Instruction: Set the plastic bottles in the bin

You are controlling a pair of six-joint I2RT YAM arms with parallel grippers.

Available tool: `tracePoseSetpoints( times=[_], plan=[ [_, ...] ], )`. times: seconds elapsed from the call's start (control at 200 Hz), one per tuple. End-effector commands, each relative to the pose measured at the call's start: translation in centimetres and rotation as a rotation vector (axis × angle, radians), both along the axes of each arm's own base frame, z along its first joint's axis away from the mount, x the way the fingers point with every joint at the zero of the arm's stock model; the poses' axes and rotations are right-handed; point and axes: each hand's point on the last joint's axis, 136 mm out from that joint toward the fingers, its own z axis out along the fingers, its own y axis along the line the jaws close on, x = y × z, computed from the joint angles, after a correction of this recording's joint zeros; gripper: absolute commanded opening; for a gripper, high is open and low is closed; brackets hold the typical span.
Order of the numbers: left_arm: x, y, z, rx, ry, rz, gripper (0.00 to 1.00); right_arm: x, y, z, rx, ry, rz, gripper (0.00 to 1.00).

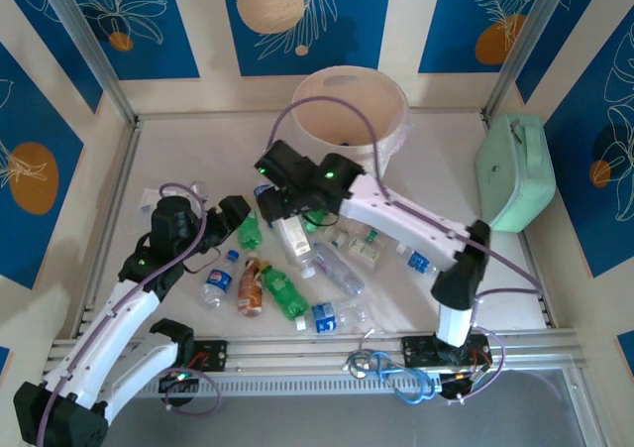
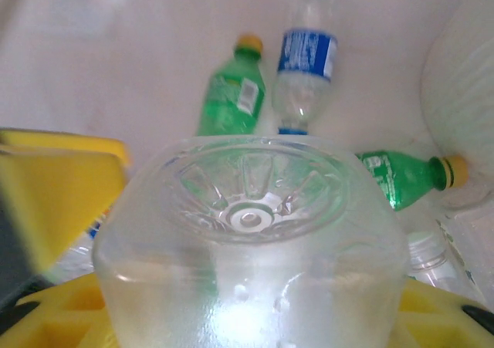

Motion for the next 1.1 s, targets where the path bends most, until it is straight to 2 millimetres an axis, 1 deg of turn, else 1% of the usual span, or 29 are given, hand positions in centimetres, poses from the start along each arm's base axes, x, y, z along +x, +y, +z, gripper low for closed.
tracePoseSetpoints(
  times=[0.0, 0.045, 0.085, 0.125, 0.2, 0.24, 0.3, 0.345, 0.44, 0.48, 0.535, 0.635, 0.73, 0.8, 0.91, 1.095],
  plan=[
    [-0.4, -2.6, 6.4, -0.203, -0.236, -0.150, 0.78, 0.3, -2.2, 4.7, 0.200, -0.020, -0.117, 0.40],
    [-0.8, -3.3, 8.2, -0.258, -0.295, -0.199, 0.78, 0.1, -2.9, 5.6, 0.274, -0.009, -0.128, 0.40],
    [-1.2, -3.8, 9.5, -0.295, -0.336, -0.241, 0.79, -0.2, -3.9, 7.0, 0.352, -0.011, -0.144, 0.40],
    [-1.7, -4.4, 10.8, -0.329, -0.377, -0.292, 0.80, -0.4, -4.7, 7.6, 0.420, 0.001, -0.155, 0.40],
    [-2.6, -5.7, 12.4, -0.389, -0.424, -0.382, 0.81, -0.9, -6.1, 9.2, 0.567, 0.023, -0.154, 0.41],
    [-3.3, -6.5, 13.4, -0.424, -0.456, -0.437, 0.82, -1.1, -6.9, 9.7, 0.633, 0.039, -0.154, 0.42],
    [-4.3, -7.9, 14.2, -0.464, -0.478, -0.514, 0.84, -1.4, -7.8, 10.5, 0.714, 0.059, -0.154, 0.43],
    [-4.9, -9.1, 14.5, -0.477, -0.483, -0.570, 0.84, -1.7, -8.4, 11.0, 0.762, 0.070, -0.147, 0.43],
    [-5.8, -11.7, 13.8, -0.473, -0.455, -0.677, 0.87, -2.5, -9.2, 12.3, 0.841, 0.073, -0.121, 0.43],
    [-6.2, -12.6, 13.8, -0.475, -0.456, -0.715, 0.87, -2.7, -9.4, 12.7, 0.863, 0.073, -0.110, 0.44],
    [-6.7, -13.5, 14.2, -0.492, -0.471, -0.753, 0.88, -3.0, -9.6, 13.1, 0.883, 0.076, -0.101, 0.45],
    [-7.8, -14.6, 15.6, -0.529, -0.502, -0.818, 0.89, -3.5, -9.9, 13.4, 0.899, 0.077, -0.088, 0.45],
    [-8.9, -16.0, 16.1, -0.541, -0.503, -0.896, 0.88, -3.8, -10.0, 13.9, 0.923, 0.071, -0.075, 0.45],
    [-9.5, -16.4, 16.4, -0.567, -0.508, -0.928, 0.87, -3.8, -10.0, 14.2, 0.925, 0.067, -0.073, 0.45],
    [-9.6, -16.3, 16.5, -0.607, -0.501, -0.938, 0.85, -4.0, -10.1, 14.7, 0.937, 0.062, -0.067, 0.45],
    [-10.0, -16.9, 15.8, -0.602, -0.473, -0.973, 0.76, -4.0, -10.3, 15.0, 0.941, 0.051, -0.068, 0.45]
  ],
)
